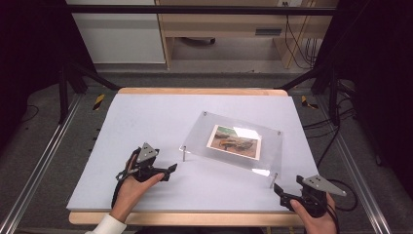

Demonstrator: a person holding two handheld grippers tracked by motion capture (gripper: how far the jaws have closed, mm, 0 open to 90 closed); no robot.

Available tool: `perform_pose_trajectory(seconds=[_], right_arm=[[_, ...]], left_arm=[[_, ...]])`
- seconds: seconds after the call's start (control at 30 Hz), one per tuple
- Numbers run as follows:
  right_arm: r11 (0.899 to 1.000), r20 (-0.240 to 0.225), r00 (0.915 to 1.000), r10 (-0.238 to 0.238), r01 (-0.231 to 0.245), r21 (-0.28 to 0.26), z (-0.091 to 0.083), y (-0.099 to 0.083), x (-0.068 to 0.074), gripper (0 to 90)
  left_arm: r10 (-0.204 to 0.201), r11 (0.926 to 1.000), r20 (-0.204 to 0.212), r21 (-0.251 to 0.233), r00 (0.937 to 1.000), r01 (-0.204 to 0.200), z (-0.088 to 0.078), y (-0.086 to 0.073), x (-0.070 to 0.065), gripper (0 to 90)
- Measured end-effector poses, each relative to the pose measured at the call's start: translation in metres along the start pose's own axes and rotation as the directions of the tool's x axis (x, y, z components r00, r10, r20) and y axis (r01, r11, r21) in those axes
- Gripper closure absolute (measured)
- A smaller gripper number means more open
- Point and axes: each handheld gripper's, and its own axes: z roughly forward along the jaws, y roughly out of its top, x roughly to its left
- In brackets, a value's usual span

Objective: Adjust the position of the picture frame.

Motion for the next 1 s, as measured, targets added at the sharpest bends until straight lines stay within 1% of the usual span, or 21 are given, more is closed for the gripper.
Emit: perform_pose_trajectory(seconds=[0.07,0.13,0.2,0.27,0.4,0.53,0.63,0.7,0.77,0.97,1.0], right_arm=[[1.0,0.003,1.0,-0.009,0.009,0.018,0.002,0.0,0.001,12.0],[0.999,0.015,0.9999,-0.008,0.007,0.033,0.003,-0.001,0.0,13.1],[0.999,0.013,0.9999,0.006,-0.006,0.032,0.002,-0.001,-0.002,13.3],[1.0,0.024,0.9996,0.015,-0.016,0.025,0.001,-0.002,-0.004,14.6],[1.0,0.028,0.9995,0.017,-0.018,0.022,0.001,-0.002,-0.005,15.5],[0.999,0.019,0.9995,0.026,-0.027,0.022,0.0,-0.001,-0.004,16.7],[1.0,0.021,0.9996,0.02,-0.02,0.02,-0.001,-0.001,-0.004,18.9],[1.0,0.02,0.9995,0.023,-0.023,0.02,-0.001,-0.002,-0.004,21.8],[1.0,0.019,0.9996,0.019,-0.02,0.021,-0.001,-0.002,-0.004,24.2],[1.0,0.009,1.0,-0.002,0.002,0.028,0.001,-0.003,0.0,32.2],[0.999,0.011,0.9999,-0.011,0.011,0.031,0.002,-0.003,0.001,34.9]], left_arm=[[-0.008,0.9999,0.002,0.01,1.0,0.008,0.001,-0.001,0.001,8.3],[-0.009,0.9998,-0.004,0.019,1.0,0.009,0.001,-0.002,0.002,8.3],[-0.013,0.9997,-0.001,0.02,0.9999,0.013,0.001,-0.002,0.003,8.4],[-0.012,0.9997,-0.002,0.019,0.9999,0.012,0.001,-0.001,0.002,8.6],[-0.007,0.9996,0.0,0.026,1.0,0.007,0.001,-0.001,0.001,8.7],[-0.004,0.9999,0.003,0.014,1.0,0.004,0.0,0.0,-0.001,9.0],[-0.001,1.0,0.003,0.006,1.0,0.001,0.0,0.001,-0.002,9.2],[0.003,1.0,0.003,0.003,1.0,-0.003,0.0,0.001,-0.003,9.9],[0.009,0.9999,0.001,-0.008,1.0,-0.009,0.0,0.002,-0.005,12.6],[0.04,0.9991,0.004,-0.017,0.9992,-0.04,0.003,0.004,-0.014,13.5],[0.043,0.999,0.006,-0.015,0.9991,-0.043,0.004,0.005,-0.016,14.1]])
